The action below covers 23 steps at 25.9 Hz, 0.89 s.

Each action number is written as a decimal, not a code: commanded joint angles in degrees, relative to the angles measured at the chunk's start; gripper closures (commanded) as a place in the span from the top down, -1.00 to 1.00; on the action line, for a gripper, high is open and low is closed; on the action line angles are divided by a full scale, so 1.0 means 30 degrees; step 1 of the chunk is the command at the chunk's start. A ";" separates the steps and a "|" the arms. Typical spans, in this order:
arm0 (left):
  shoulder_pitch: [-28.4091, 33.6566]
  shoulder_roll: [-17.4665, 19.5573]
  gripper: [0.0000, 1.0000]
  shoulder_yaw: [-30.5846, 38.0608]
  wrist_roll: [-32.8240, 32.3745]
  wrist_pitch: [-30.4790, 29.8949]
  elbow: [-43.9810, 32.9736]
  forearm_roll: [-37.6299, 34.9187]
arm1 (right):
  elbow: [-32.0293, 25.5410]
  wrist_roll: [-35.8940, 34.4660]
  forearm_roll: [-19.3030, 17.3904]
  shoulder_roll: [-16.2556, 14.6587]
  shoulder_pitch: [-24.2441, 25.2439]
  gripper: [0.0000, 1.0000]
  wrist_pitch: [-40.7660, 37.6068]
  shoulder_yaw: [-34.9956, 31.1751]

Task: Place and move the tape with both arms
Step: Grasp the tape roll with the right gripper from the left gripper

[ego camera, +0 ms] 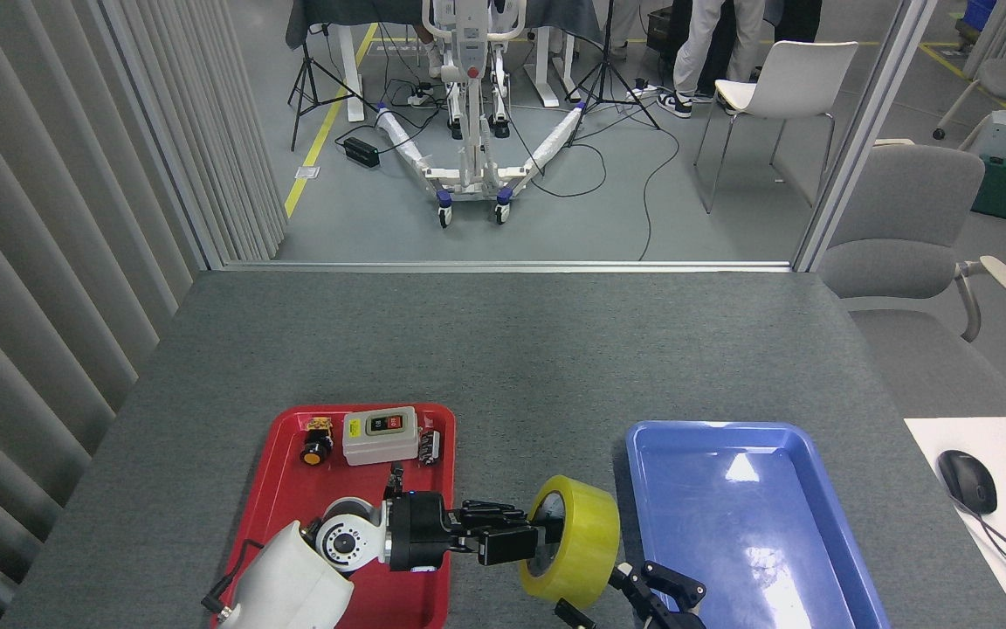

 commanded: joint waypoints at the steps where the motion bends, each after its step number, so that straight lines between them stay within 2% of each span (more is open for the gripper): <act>1: 0.0244 -0.0263 -1.00 -0.0225 -0.0006 -0.0001 -0.0182 -0.0008 | 0.0077 0.0017 -0.0030 0.0012 -0.0003 0.23 0.0001 -0.0028; 7: 0.0683 -0.0497 -1.00 -0.0576 -0.0006 -0.0001 -0.0621 -0.0008 | 0.0135 0.0046 -0.0030 0.0305 -0.0061 0.21 0.0001 0.0147; 10: 0.0683 -0.0556 -1.00 -0.0694 0.0024 -0.0001 -0.0709 -0.0008 | 0.0135 0.0046 -0.0030 0.0247 -0.0032 -0.05 0.0001 0.0177; 12: 0.0742 -0.0732 -1.00 -0.0811 -0.0006 -0.0001 -0.0826 -0.0038 | 0.0106 0.0046 -0.0030 0.0217 -0.0032 -0.30 0.0001 0.0177; 13: 0.0771 -0.0761 -0.84 -0.0781 -0.0006 -0.0001 -0.0826 -0.0038 | 0.0106 0.0046 -0.0030 0.0217 -0.0003 -0.39 0.0001 0.0148; 14: 0.0771 -0.0790 -0.58 -0.0781 -0.0006 -0.0001 -0.0797 -0.0037 | 0.0106 0.0046 -0.0030 0.0217 -0.0003 -0.47 0.0001 0.0147; 19: 0.0683 -0.0644 0.92 -0.0518 0.0024 -0.0001 -0.0709 0.0050 | 0.0106 0.0046 -0.0059 0.0129 0.0027 -0.74 0.0001 0.0089; 20: 0.0683 -0.0615 0.98 -0.0459 0.0024 -0.0001 -0.0709 0.0050 | 0.0106 0.0046 -0.0088 0.0100 0.0027 -0.76 0.0001 0.0030; 23: 0.0683 -0.0556 0.98 0.0039 0.0024 -0.0001 -0.0621 0.0080 | 0.0106 0.0046 -0.0235 0.0100 0.0085 -0.83 0.0001 -0.0175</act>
